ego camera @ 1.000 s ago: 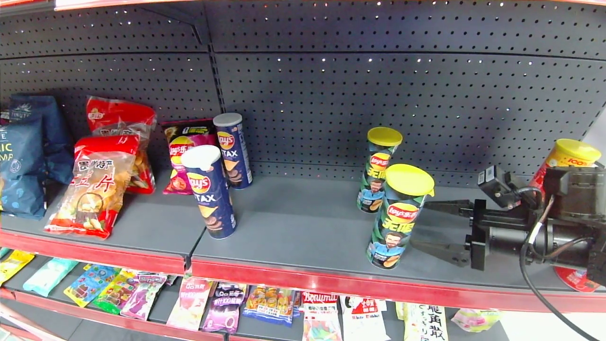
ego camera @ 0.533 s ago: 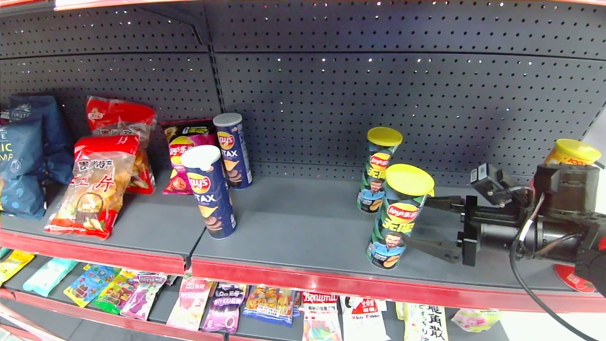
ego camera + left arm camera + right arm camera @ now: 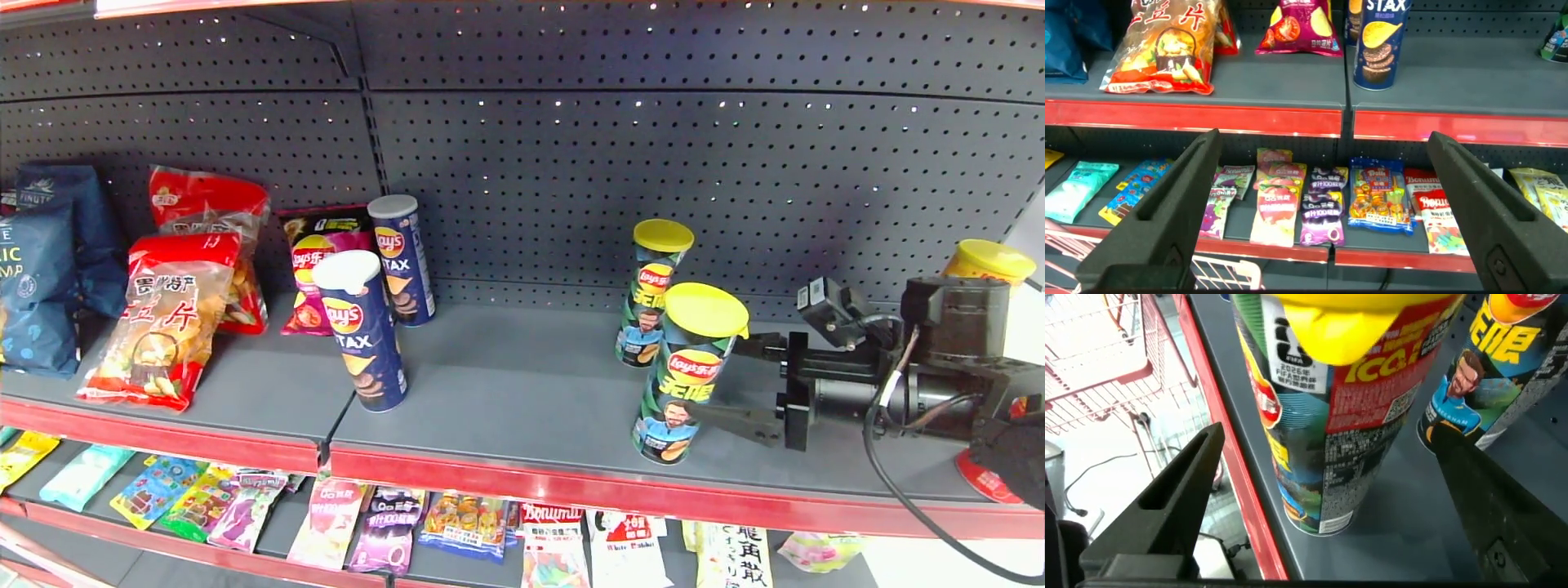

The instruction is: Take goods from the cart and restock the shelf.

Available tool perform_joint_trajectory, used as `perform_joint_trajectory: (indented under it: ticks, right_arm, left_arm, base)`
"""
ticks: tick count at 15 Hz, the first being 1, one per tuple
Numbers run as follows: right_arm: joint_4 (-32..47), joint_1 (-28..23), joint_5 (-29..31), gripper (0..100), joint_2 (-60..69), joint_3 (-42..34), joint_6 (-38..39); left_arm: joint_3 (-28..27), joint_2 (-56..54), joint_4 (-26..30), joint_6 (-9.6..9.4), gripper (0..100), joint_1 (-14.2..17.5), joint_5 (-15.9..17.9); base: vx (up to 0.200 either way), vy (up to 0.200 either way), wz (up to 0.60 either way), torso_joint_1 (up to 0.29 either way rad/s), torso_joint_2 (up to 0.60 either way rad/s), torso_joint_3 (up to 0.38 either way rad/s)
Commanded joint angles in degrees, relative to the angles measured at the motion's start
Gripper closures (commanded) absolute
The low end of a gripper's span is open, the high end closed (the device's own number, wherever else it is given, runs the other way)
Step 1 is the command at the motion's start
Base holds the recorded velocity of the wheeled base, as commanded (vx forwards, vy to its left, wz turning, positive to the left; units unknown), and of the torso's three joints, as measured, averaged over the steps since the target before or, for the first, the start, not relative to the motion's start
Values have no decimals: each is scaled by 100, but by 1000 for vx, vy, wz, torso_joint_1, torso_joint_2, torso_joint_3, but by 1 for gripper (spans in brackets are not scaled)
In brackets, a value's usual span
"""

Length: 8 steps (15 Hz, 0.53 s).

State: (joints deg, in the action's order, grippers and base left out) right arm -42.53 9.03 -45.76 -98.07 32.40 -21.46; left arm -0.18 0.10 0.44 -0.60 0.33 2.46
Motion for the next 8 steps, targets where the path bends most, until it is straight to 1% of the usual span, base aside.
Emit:
perform_joint_trajectory:
  ticks: [1, 8]
  right_arm:
    - [-1, 63, -3, 0, -98, 82, -8]
    - [-194, 151, -3, 0, -362, 214, 10]
  left_arm:
    - [1, 8, 0, -2, 0, 2, 0]
    - [1, 8, 0, -2, 0, 2, 0]
  base:
    - [0, 0, 0, 0, 0, 0]
    - [0, 0, 0, 0, 0, 0]
